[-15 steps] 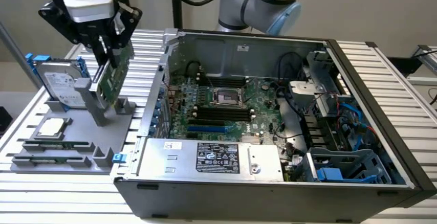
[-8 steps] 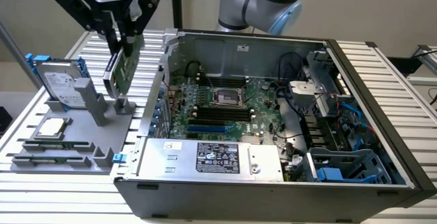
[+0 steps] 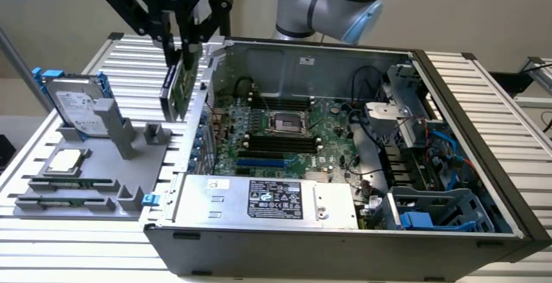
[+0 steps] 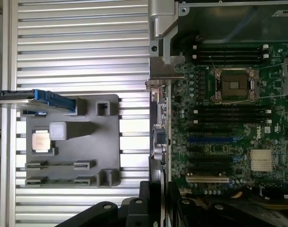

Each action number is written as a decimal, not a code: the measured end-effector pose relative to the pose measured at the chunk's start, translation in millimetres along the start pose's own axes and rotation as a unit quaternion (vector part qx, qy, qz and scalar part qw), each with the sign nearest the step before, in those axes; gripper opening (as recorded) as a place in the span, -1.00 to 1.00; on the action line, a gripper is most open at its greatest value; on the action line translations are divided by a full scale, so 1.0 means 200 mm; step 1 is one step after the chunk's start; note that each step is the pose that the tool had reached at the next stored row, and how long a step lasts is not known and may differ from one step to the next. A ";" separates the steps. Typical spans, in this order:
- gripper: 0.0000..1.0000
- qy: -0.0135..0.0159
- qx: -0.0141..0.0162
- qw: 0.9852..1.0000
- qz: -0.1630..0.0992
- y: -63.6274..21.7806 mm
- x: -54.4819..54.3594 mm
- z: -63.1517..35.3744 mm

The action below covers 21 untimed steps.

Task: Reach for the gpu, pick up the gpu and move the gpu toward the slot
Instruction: 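Pick up the gpu and move the gpu toward the slot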

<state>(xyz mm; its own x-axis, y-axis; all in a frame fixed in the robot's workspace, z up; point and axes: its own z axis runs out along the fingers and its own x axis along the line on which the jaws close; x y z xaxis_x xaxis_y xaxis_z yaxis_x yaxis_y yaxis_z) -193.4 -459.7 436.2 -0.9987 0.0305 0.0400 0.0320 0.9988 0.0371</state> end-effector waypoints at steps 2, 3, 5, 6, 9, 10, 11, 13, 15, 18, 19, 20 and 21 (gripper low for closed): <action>-0.47 0.001 0.000 1.000 0.000 -0.001 -0.05 -0.002; -0.47 0.002 0.000 1.000 0.000 -0.001 -0.07 -0.003; -0.47 0.003 0.000 1.000 0.000 -0.001 -0.12 -0.005; -0.47 0.003 0.000 1.000 0.000 -0.001 -0.14 -0.006; -0.47 0.004 0.000 1.000 0.000 -0.001 -0.21 -0.008; -0.47 0.004 0.000 1.000 0.000 -0.001 -0.23 -0.007; -0.47 0.005 0.000 1.000 0.000 0.000 -0.25 -0.007; -0.47 0.005 0.000 1.000 0.000 0.001 -0.30 -0.005; -0.47 0.005 0.000 1.000 0.000 0.002 -0.34 -0.002; -0.47 0.005 0.000 1.000 0.000 0.004 -0.41 0.006; -0.47 0.005 0.000 1.000 0.000 0.005 -0.43 0.009; -0.47 0.005 0.000 1.000 0.000 0.005 -0.46 0.013; -0.47 0.005 0.000 1.000 0.000 0.006 -0.48 0.016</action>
<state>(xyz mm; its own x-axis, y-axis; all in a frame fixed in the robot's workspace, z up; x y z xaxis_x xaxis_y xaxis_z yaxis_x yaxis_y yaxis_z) -97.9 -461.4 429.2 -0.9983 0.0301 0.0494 0.0319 0.9988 0.0367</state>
